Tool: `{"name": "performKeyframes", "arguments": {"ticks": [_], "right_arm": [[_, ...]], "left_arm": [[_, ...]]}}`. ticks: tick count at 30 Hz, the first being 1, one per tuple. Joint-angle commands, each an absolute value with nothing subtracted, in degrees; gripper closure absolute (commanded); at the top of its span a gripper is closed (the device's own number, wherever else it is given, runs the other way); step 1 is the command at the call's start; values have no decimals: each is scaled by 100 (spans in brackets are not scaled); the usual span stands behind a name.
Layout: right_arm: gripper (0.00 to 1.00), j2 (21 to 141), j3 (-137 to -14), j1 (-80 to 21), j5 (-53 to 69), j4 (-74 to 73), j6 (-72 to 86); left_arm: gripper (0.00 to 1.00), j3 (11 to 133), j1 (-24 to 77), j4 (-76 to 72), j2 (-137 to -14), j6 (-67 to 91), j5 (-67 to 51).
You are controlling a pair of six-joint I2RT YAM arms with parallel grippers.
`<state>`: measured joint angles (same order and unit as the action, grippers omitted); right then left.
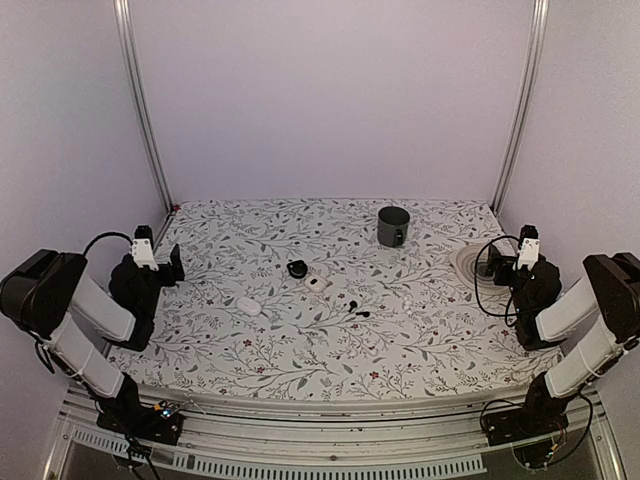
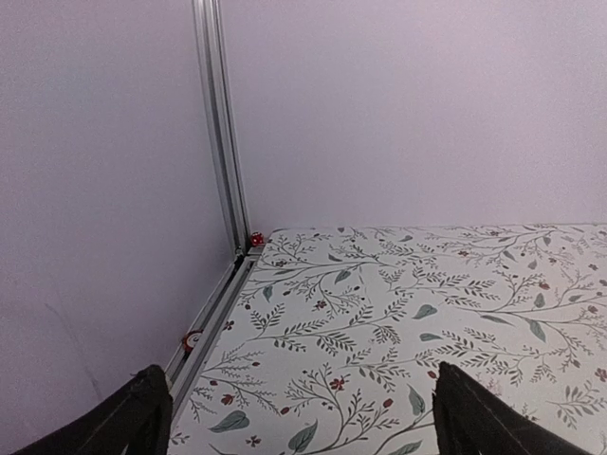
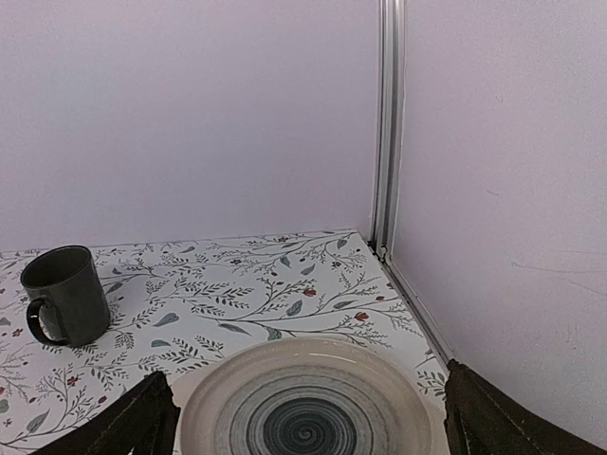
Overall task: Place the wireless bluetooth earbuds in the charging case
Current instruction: Pick up the charging case from the center of the board.
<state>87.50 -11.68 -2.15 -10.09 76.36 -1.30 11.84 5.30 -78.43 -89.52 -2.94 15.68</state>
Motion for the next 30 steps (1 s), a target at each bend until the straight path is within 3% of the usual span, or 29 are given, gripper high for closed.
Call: {"name": "performKeyframes", "arguments": {"ticks": [1,5,10,13,16,21,24,30], "right_arm": [[1,8800,-1222,-185,-970,7701,-114],[1,8798,-1229,-185,-967,7691,-114],[1,8759,-1238,-181,-1165,7662,-99],[1,8657,-1280,-185,-1310,7433,-36],[1,8674,-1102,-319,-1422,7838,-104],[1,8647,-1084,-352,-1438,7845,-167],[1,8545,-966,-352,-1329,8029,-197],[1,6850,-2223,-710,-1252,5048,-338]], "left_arm": [[4,1265,415,-7904,-8947,-254,1628],[4,1540,457,-7054,-8538,-279,1749],[4,2810,762,-4518,-7785,-58,1610],[4,3781,860,-2943,-7536,788,698],[4,4596,1464,-1742,-7542,969,522],[4,5179,2035,-799,-7344,979,300],[4,5359,1989,-310,-7194,1577,887],[4,5490,1618,-19,-7178,2207,391]]}}
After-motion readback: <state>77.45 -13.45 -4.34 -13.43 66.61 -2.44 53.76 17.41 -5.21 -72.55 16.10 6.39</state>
